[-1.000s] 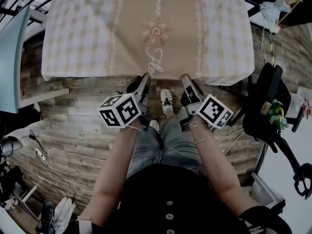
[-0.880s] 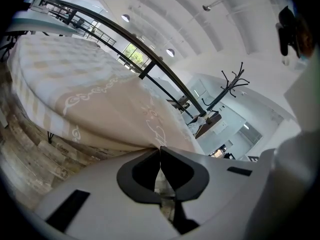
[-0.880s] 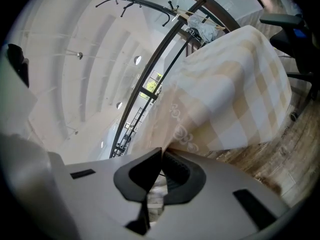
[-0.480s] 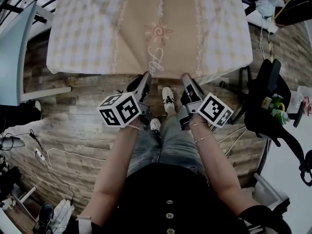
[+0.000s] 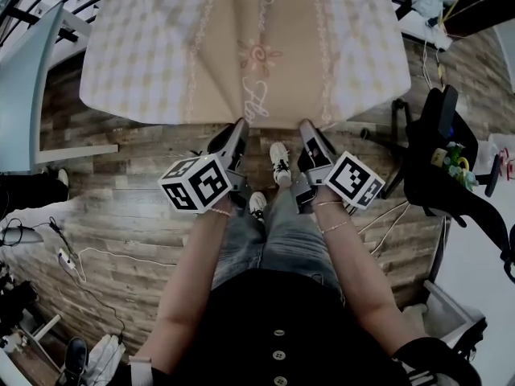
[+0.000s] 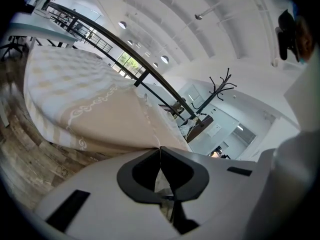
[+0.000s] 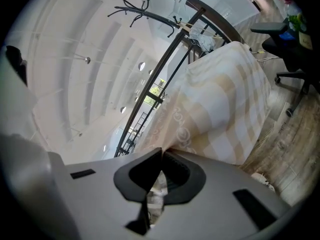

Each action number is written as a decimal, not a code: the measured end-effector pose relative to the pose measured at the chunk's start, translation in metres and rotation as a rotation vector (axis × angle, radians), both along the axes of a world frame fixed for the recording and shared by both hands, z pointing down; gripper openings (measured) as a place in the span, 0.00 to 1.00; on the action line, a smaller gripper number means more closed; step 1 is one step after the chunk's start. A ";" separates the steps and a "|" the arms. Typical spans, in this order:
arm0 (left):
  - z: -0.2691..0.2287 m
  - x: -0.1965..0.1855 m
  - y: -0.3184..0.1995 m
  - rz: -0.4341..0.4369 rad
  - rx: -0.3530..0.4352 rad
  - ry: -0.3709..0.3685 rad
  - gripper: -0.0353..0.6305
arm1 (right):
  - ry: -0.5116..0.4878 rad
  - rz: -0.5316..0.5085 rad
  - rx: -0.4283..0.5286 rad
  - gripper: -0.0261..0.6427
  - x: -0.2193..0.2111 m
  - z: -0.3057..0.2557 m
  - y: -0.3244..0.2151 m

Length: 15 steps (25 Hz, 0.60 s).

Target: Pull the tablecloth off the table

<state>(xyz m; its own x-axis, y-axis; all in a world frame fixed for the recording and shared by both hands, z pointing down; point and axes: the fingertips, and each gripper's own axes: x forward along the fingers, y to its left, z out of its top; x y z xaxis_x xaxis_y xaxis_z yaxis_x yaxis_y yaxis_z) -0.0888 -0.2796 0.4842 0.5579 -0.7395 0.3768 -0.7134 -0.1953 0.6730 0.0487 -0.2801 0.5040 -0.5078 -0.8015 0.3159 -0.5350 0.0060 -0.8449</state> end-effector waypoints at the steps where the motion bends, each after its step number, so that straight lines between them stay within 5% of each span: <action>1: -0.002 0.000 0.003 0.001 0.006 0.002 0.08 | 0.002 0.001 0.006 0.08 0.000 -0.002 0.003; 15: -0.026 -0.010 0.047 -0.002 0.072 0.018 0.08 | 0.014 0.000 0.091 0.08 -0.011 -0.023 0.043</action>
<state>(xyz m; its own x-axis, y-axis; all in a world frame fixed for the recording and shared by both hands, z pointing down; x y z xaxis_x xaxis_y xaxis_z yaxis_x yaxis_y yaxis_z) -0.0990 -0.2331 0.4586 0.5624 -0.7656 0.3124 -0.7020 -0.2425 0.6696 0.0374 -0.2368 0.4813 -0.5041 -0.8270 0.2489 -0.5470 0.0827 -0.8331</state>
